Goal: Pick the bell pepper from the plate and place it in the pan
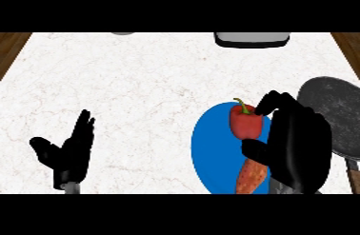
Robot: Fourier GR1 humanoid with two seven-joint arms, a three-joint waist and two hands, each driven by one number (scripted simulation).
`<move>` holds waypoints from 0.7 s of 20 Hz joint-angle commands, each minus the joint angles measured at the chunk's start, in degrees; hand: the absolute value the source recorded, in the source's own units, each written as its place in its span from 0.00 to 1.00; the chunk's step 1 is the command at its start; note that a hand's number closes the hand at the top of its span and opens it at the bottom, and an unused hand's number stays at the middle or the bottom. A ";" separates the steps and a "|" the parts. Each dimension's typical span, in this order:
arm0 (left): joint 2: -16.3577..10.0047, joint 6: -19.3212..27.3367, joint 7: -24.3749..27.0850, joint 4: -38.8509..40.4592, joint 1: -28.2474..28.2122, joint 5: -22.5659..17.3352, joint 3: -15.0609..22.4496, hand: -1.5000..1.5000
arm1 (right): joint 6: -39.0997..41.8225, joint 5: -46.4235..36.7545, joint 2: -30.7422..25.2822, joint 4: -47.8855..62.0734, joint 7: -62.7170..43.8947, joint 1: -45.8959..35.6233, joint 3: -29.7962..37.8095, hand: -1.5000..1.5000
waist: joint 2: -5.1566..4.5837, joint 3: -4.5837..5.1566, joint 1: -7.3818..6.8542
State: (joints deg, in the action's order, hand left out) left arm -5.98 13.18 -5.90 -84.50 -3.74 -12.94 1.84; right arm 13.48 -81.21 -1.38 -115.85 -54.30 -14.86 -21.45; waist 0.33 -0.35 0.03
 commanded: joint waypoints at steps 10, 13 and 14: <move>1.62 0.64 -3.56 -1.93 -1.02 0.70 1.28 0.50 | -13.13 11.45 -9.81 16.95 15.02 -5.44 25.28 1.00 | -0.52 0.30 -0.65; 0.66 -2.77 0.01 2.54 -0.40 -0.76 -0.54 0.50 | -21.26 14.50 -12.92 22.50 22.58 -1.60 29.97 1.00 | -0.59 0.31 -0.36; 0.66 -2.48 -1.21 1.88 -1.26 -0.18 0.26 0.50 | -18.03 16.05 -15.45 26.26 22.88 -6.61 32.36 1.00 | -0.59 0.31 -0.63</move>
State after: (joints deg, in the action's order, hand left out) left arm -5.40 12.30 -6.25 -84.61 -3.55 -12.35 1.78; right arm -0.74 -68.32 -12.51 -98.56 -37.05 -18.94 4.83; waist 0.07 -0.39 -0.40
